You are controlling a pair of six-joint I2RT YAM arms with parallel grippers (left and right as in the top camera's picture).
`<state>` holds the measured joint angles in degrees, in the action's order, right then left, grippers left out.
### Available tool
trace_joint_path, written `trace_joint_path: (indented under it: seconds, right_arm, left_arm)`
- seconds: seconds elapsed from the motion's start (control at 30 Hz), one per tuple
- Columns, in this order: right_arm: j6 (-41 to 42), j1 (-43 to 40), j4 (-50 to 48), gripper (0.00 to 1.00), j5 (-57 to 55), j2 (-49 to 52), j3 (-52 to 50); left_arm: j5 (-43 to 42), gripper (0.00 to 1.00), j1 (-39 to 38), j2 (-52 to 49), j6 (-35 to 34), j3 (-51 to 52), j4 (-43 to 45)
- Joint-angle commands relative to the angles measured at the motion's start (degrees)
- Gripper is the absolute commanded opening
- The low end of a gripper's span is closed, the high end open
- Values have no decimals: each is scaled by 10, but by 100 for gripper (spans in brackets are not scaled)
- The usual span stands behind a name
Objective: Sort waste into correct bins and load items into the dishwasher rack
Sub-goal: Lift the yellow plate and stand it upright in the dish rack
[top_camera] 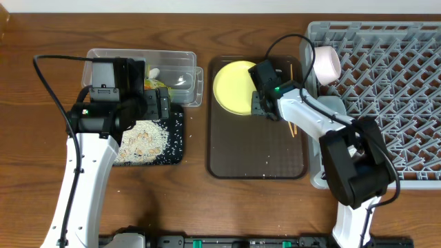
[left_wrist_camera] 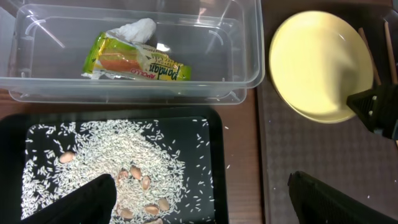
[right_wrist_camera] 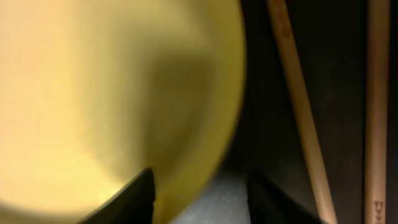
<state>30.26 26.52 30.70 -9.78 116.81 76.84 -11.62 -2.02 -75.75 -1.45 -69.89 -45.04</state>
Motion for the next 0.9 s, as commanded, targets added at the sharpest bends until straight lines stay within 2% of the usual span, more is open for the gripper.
trace_joint_path:
  seconds: [0.0, 0.07, 0.17, 0.33, 0.5, 0.73, 0.87]
  right_arm:
    - [3, -6, 14, 28, -10, 11, -3]
    - [3, -9, 25, 19, -9, 10, -2]
    - [3, -13, 40, 1, -5, 9, 0]
    - [-40, -20, 52, 1, -3, -28, 16]
    - [-113, -32, 56, 1, -24, -123, 60]
    - [-205, -83, 53, 1, -231, -284, 78]
    - [-243, -132, 53, 1, -364, -339, 78]
  left_arm:
    - [4, 91, 2, -1, 3, -13, -2]
    - [4, 91, 2, -1, 3, -13, -2]
    - [3, 91, 2, -1, 3, -13, -2]
    - [4, 91, 2, -1, 3, -13, -2]
    - [4, 91, 2, -1, 3, -13, -2]
    - [4, 91, 2, -1, 3, -13, -2]
    - [4, 91, 2, -1, 3, -13, -2]
